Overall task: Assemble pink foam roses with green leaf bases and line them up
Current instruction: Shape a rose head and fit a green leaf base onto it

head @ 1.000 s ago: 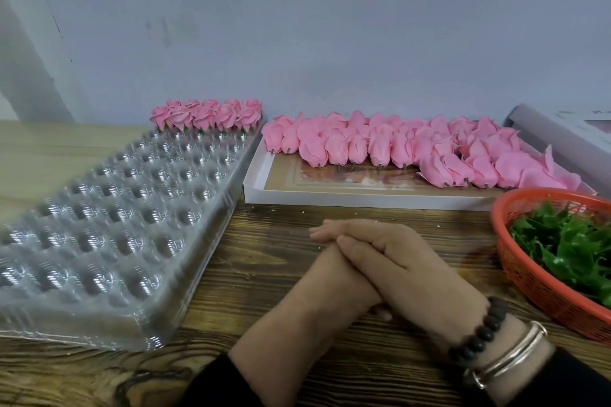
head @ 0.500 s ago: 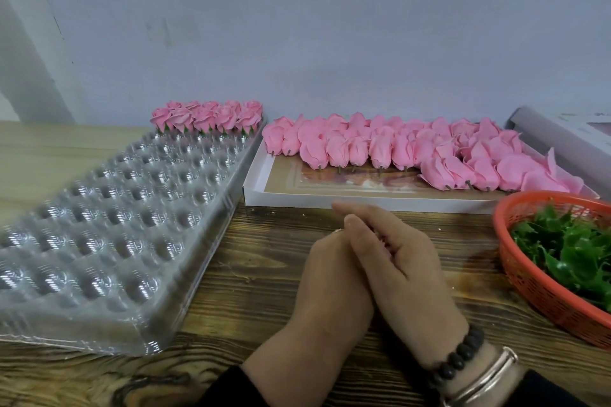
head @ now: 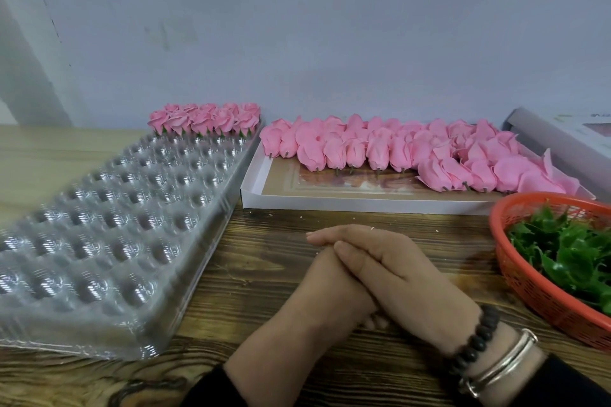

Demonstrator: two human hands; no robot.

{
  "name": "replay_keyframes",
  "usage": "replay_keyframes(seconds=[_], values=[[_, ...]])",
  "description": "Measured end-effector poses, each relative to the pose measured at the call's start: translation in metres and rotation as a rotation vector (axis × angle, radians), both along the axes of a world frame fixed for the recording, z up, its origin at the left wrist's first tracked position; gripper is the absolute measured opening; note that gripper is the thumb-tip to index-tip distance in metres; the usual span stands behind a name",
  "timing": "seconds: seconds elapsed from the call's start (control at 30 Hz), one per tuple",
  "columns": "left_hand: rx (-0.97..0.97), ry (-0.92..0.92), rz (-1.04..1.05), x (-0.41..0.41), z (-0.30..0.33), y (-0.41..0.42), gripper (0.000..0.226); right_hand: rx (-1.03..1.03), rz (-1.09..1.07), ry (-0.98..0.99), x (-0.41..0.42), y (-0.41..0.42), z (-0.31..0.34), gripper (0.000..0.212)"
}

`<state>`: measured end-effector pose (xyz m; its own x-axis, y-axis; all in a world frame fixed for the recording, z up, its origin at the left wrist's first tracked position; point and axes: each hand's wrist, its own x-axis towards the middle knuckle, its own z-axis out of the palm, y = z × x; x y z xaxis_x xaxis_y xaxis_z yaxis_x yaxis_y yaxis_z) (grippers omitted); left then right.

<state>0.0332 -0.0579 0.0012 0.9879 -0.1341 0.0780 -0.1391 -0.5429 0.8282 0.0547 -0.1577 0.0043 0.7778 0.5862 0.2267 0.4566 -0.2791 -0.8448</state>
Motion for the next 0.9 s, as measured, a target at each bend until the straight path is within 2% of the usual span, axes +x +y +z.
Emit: replay_keyframes(seconds=[0.07,0.13,0.2,0.27,0.3,0.43,0.53,0.63,0.8,0.9], values=[[-0.029,0.045,0.007,-0.002,0.002,0.0,0.032,0.042,0.023,0.039,-0.001,-0.001,-0.001,0.027],[-0.055,-0.035,-0.014,-0.003,0.003,0.0,0.026,0.078,-0.005,-0.027,-0.002,0.0,0.001,0.026],[-0.09,-0.145,-0.017,-0.003,0.003,0.001,0.013,0.234,-0.071,-0.026,-0.001,0.002,-0.001,0.032],[-0.193,-0.165,0.023,-0.002,0.002,0.005,0.006,0.423,-0.151,0.051,0.002,0.001,-0.001,0.038],[-0.2,-0.169,0.046,-0.001,0.002,0.006,0.007,0.455,-0.192,0.049,0.003,0.001,-0.001,0.041],[-0.059,-0.292,0.106,0.0,-0.004,0.004,0.018,0.413,-0.227,0.001,-0.003,0.006,-0.004,0.042],[0.039,-0.351,0.137,-0.001,-0.007,0.0,0.017,0.316,-0.26,-0.097,-0.008,0.014,-0.008,0.028],[0.115,-0.391,0.152,0.001,-0.006,-0.002,0.018,0.219,-0.254,-0.151,-0.004,0.012,-0.007,0.029],[0.248,-0.307,-0.004,0.003,-0.012,0.001,0.041,0.046,-0.059,-0.128,0.003,0.006,-0.002,0.034],[0.255,-0.276,-0.036,0.001,-0.014,0.005,0.038,0.02,0.006,-0.075,0.002,0.003,-0.002,0.033]])
